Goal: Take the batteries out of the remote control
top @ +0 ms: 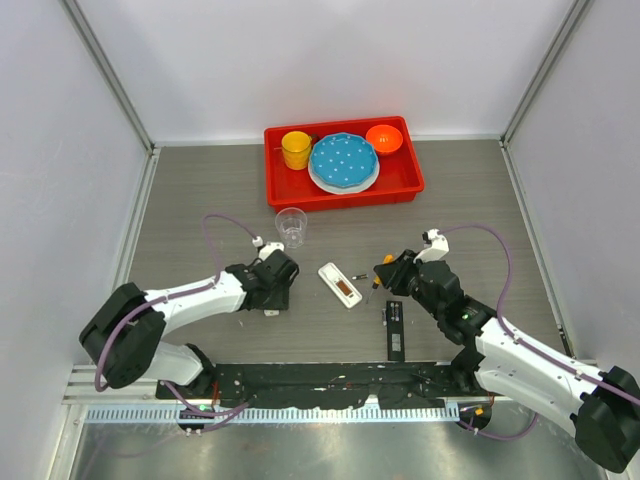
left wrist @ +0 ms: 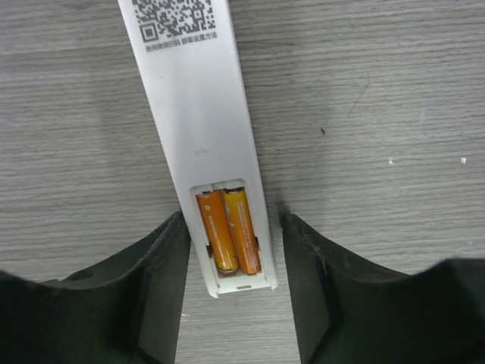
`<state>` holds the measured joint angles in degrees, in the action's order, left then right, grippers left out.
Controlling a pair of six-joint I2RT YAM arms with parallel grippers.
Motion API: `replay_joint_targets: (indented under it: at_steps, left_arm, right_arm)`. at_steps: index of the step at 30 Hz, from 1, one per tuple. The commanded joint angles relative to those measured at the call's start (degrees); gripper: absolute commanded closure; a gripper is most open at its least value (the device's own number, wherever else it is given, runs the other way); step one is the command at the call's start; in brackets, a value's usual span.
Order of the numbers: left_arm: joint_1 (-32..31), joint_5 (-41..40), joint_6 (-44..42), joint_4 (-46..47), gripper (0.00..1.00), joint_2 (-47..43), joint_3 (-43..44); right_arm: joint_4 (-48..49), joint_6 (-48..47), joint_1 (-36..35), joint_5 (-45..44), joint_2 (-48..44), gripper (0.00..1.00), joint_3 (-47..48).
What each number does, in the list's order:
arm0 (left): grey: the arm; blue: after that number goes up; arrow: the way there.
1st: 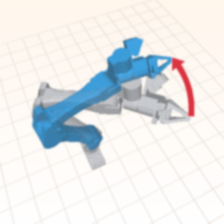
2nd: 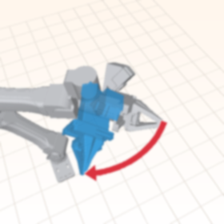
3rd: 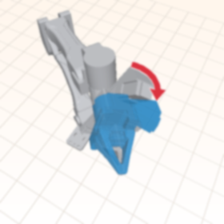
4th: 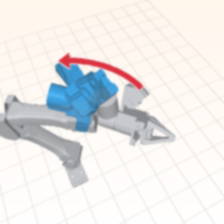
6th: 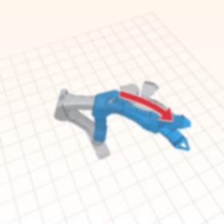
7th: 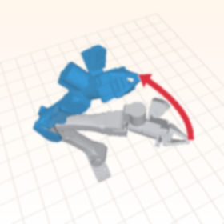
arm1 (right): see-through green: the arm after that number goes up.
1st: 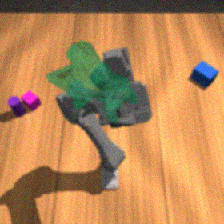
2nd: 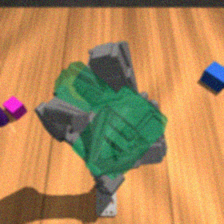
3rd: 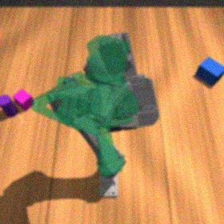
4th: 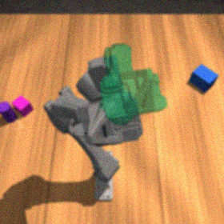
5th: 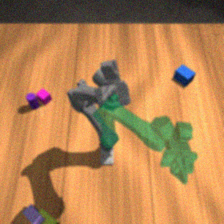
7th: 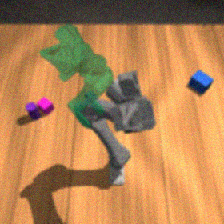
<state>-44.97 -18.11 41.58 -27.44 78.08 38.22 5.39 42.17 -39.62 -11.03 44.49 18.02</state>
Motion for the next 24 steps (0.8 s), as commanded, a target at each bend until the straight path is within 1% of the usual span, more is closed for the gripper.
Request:
replay_joint_targets:
  at_steps: [1,2,3,5,6,9,11,16,17,18,24]
  left_arm:
    - [0.58,0.62,-1.15,3.01,0.50,2.07,0.37]
    - [0.50,0.79,-1.41,3.09,0.54,2.42,0.54]
    - [0.59,1.49,-1.94,3.27,0.60,3.03,0.54]
    - [0.59,2.72,-2.91,4.15,0.70,3.13,0.63]
    - [0.59,3.60,-3.52,4.50,0.76,3.04,0.63]
    - [0.32,5.88,-4.23,5.46,0.85,2.43,0.37]
    - [-0.20,6.59,-4.23,5.91,0.89,1.90,0.45]
    - [-3.36,7.56,-3.70,6.87,0.92,2.68,1.94]
    - [-4.41,7.56,-3.53,7.05,0.92,3.91,2.91]
    - [-5.03,7.39,-3.27,7.22,0.95,4.70,3.52]
    - [-9.87,6.42,-2.91,7.75,0.97,12.69,10.03]
  right_arm:
    - [1.38,-0.07,0.33,-0.14,-1.07,0.99,0.70]
    - [1.21,-0.25,0.33,-0.22,-1.07,0.99,0.96]
    - [1.03,-0.25,0.33,-0.31,-1.07,0.99,1.14]
    - [0.85,-0.51,0.42,-0.49,-1.07,0.99,1.40]
    - [0.85,-0.60,0.50,-0.49,-0.90,0.99,1.49]
    - [0.77,-0.95,0.59,-0.49,-0.81,0.99,1.93]
    - [0.85,-1.04,0.77,-0.57,-0.45,0.99,2.19]
    - [0.94,-1.30,0.94,-0.66,-0.19,0.99,2.46]
    - [1.03,-1.22,0.94,-0.75,-0.19,0.99,2.54]
    - [1.03,-1.39,0.94,-0.66,-0.11,0.99,2.55]
    - [-0.02,-1.48,1.21,-0.84,-1.24,0.99,2.81]
